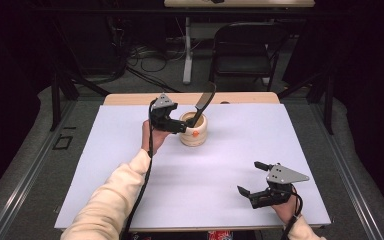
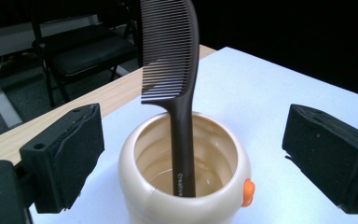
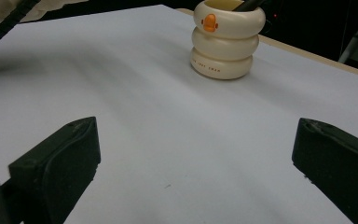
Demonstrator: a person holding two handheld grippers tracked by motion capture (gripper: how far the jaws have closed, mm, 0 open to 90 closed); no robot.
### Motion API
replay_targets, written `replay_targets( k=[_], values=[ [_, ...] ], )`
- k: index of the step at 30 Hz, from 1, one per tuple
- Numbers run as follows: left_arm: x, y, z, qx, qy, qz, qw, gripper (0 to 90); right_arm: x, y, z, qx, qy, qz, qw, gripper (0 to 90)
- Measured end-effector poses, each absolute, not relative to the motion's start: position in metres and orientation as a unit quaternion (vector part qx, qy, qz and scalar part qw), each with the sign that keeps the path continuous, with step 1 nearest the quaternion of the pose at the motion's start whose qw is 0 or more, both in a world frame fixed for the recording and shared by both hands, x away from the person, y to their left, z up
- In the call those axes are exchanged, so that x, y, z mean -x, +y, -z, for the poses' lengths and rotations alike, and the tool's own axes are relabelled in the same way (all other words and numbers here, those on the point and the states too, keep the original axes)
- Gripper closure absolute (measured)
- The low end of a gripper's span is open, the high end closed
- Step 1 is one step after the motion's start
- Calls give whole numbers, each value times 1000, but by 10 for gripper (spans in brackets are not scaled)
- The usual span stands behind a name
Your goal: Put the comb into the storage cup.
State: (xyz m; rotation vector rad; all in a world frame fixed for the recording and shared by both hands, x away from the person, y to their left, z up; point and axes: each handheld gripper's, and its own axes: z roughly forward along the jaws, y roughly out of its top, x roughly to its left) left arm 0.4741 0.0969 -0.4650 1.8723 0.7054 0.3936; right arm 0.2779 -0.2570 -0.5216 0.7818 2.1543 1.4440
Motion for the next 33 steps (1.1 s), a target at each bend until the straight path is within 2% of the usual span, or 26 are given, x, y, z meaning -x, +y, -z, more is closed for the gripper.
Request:
replay_targets(
  k=[8,33],
  values=[
    [-465,107,460,-789,295,-165,514,0,-278,-256,521,-280,779,-518,215,4],
    [-422,149,454,-800,303,-176,487,0,-278,-255,522,-284,779,-517,215,5]
  ],
)
